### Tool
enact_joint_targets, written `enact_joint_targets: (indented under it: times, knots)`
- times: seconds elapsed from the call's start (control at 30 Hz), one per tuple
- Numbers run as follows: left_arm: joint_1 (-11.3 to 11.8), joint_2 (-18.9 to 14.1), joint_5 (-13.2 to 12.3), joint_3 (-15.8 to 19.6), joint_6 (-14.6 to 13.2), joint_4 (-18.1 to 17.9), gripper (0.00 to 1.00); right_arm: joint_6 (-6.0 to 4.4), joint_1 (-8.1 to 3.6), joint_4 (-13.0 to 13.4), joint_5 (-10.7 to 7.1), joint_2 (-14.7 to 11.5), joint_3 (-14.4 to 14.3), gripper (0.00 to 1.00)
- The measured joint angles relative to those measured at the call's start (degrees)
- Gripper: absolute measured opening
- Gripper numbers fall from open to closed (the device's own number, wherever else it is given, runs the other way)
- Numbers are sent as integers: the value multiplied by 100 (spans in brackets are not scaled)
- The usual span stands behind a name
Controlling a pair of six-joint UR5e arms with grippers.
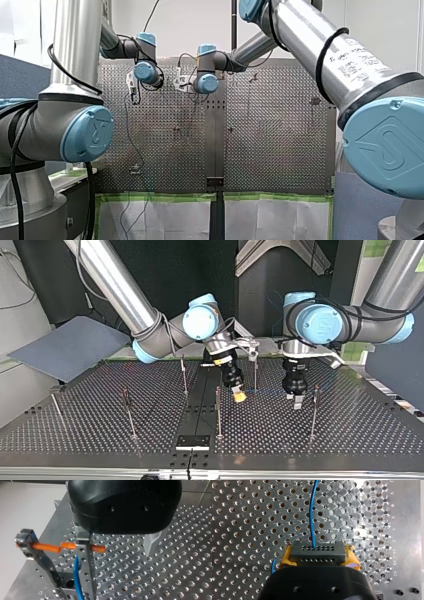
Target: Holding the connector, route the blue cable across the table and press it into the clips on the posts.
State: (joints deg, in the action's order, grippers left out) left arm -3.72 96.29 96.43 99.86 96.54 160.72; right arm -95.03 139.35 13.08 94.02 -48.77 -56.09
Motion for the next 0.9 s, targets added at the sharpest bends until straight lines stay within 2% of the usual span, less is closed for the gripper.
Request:
enact_joint_targets:
  times: [0.03,0.07,0.13,0.17,0.23,0.3,0.6,0.9]
  knots:
    - [-1,2,4,0,2,-5,75,0,0,1,1,0,0,0]
    - [-2,2,9,0,5,-8,75,0,0,1,1,1,0,0]
    - [-4,3,26,2,23,-11,47,0,0,0,2,1,-1,0]
    - [-4,3,36,2,43,-12,47,0,0,-2,1,1,-2,0]
    - [-6,3,49,3,114,-12,4,0,0,-4,1,1,-3,0]
    - [-6,3,57,3,181,-10,0,0,0,-6,0,1,-3,0]
    - [-15,1,212,19,290,80,0,0,4,-42,-7,1,-2,0]
    - [-93,-1,349,374,204,25,0,-1,-5,-95,9,2,-153,0]
